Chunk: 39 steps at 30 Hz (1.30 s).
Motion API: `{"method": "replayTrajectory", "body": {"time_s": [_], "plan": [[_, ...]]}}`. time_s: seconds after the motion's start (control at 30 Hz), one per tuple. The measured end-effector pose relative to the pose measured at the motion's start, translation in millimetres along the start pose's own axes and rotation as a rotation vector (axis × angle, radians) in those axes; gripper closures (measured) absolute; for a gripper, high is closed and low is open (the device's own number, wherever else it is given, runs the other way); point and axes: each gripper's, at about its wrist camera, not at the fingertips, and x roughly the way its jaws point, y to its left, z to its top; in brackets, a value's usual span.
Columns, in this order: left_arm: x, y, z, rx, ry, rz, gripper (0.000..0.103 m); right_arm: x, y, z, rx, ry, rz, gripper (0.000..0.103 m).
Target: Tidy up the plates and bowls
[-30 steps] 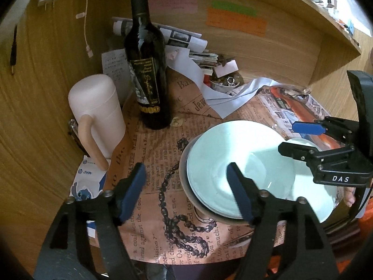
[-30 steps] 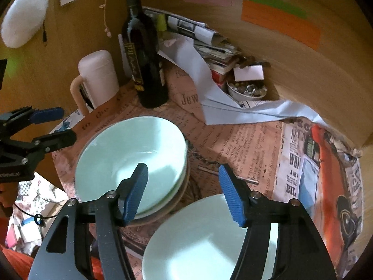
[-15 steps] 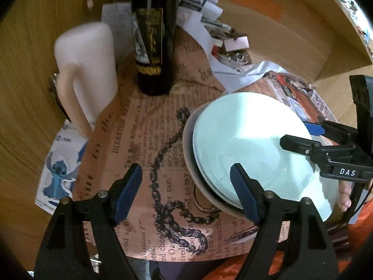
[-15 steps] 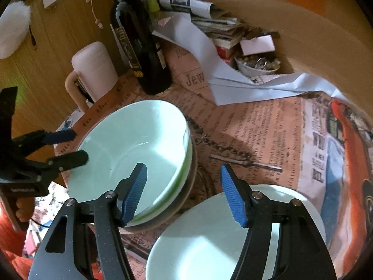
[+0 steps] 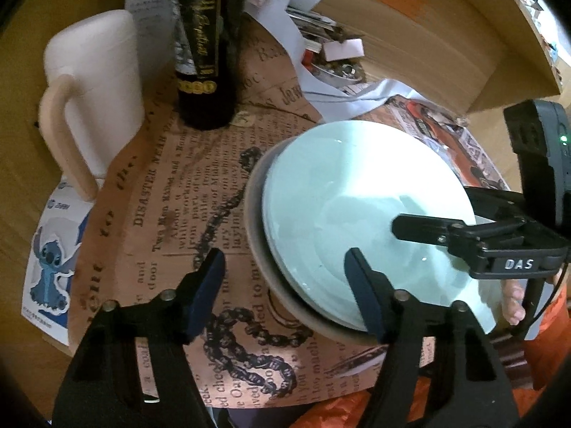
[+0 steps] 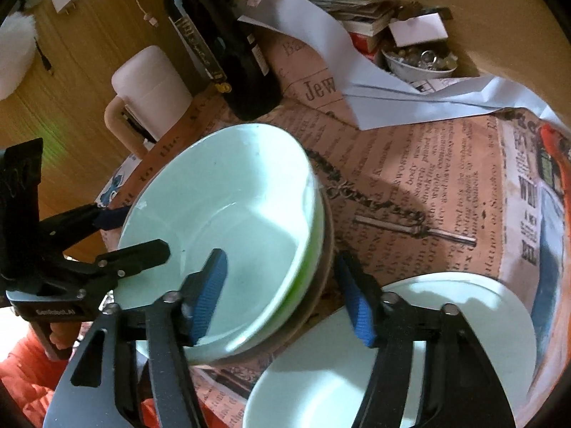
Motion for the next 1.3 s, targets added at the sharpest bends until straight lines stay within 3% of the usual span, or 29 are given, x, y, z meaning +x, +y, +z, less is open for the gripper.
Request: {"method": "replayTrajectory", "body": {"time_s": [0.27, 0.6, 0.83, 1.3], "plan": [[11.7, -7.4, 1.7, 0.017, 0.049, -0.036, 0.05, 3.0, 1.9, -0.6, -0.003, -0.001, -0.007, 0.054], [9.3, -6.3, 2.6, -0.024, 0.046, 0.01, 0.061, -1.9, -5.7, -5.2, 0.031, -0.03, -0.017, 0.068], [7.5, -13.5, 1.0, -0.011, 0.035, 0.078, 0.063, -4.3, -7.2, -5.6, 0.044, -0.044, -0.022, 0.073], [1.8, -18.5, 5.1, -0.006, 0.014, 0.12, 0.065, -8.6, -5.7, -6.2, 0.061, -0.077, -0.03, 0.075]]}}
